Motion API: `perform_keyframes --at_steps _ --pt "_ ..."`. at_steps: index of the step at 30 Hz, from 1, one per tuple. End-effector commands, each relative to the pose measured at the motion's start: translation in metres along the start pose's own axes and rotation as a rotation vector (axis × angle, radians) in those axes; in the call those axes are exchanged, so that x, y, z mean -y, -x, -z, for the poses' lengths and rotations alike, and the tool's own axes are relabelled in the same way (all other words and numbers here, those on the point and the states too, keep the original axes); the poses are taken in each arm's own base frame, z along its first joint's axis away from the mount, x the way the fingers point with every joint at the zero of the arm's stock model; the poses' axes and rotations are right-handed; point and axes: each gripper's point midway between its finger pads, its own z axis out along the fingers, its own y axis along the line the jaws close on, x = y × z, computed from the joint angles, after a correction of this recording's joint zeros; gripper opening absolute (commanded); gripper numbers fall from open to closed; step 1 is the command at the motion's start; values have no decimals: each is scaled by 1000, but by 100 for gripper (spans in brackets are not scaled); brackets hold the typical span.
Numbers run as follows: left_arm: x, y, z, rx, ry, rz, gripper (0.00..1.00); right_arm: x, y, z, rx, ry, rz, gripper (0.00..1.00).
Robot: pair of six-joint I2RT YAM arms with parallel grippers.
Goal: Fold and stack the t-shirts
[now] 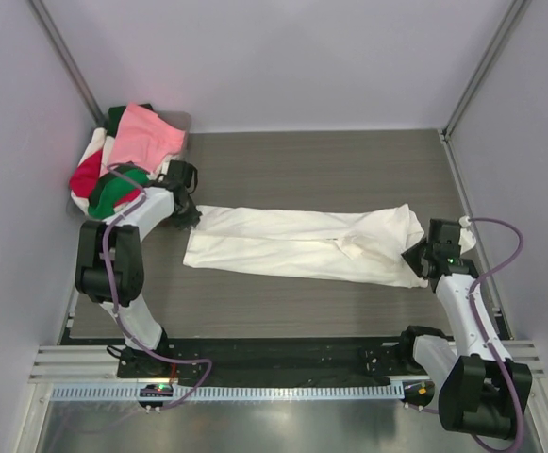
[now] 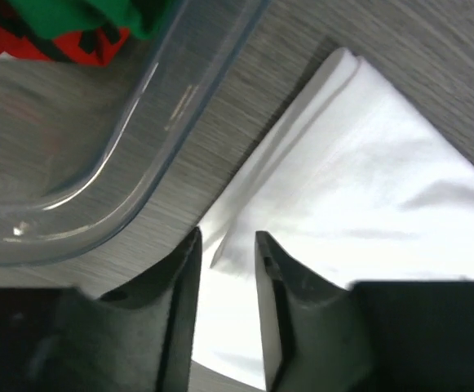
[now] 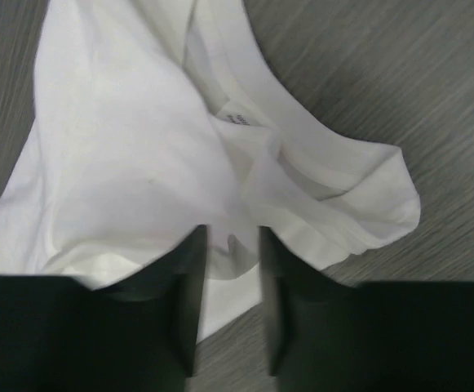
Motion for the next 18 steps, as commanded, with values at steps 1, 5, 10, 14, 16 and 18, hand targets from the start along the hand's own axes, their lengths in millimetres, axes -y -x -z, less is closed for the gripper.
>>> perform_keyframes --at_steps 1,5,10,14,16,18 --pt "-9 10 9 67 17 57 37 17 -1 -5 21 -60 -72 55" --pt "-19 1 7 53 32 84 67 25 5 -1 72 -58 -136 90" --pt "-14 13 29 109 -8 97 67 0 26 18 140 67 -101 91" --pt "17 27 46 156 -72 25 65 -39 9 13 -20 207 -54 87" --pt "46 20 47 144 -106 -62 63 -50 -3 2 -101 202 -30 87" --pt "67 4 44 109 -118 -136 62 -61 -9 -5 -139 201 -5 87"
